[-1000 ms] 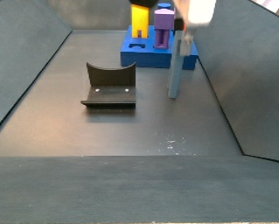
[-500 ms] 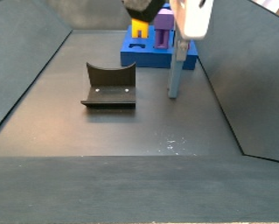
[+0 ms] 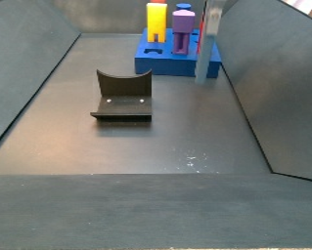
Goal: Pick up the square-circle object. Move up. Rotate the square-circle object. Move to above the board. Insert the square-circle object.
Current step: Move to above the board.
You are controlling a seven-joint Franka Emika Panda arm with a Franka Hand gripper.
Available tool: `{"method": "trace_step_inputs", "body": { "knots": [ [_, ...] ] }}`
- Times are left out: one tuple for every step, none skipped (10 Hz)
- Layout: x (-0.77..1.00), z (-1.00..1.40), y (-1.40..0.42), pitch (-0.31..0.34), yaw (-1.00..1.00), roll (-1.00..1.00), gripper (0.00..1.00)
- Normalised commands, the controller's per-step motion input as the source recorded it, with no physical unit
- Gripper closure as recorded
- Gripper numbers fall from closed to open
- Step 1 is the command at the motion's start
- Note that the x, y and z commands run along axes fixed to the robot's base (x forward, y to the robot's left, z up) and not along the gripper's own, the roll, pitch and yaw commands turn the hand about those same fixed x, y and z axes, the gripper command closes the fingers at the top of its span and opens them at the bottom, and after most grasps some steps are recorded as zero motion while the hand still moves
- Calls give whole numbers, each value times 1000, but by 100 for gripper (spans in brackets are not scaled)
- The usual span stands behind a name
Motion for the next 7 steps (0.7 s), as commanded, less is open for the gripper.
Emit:
{"method": "trace_step_inputs", "body": {
  "knots": [
    [-103,1000,-108,36,-29,-45,100],
    [-93,1000,-101,44,-12,-49,100],
    [-83,1000,-96,54,-2,-52,100],
    [-70,1000,-89,66,5,-55,100],
    [-50,1000,-80,82,8,-59,100],
    [-38,1000,-75,91,10,-58,100],
    [-20,875,-59,88,12,-57,100]
  ]
}}
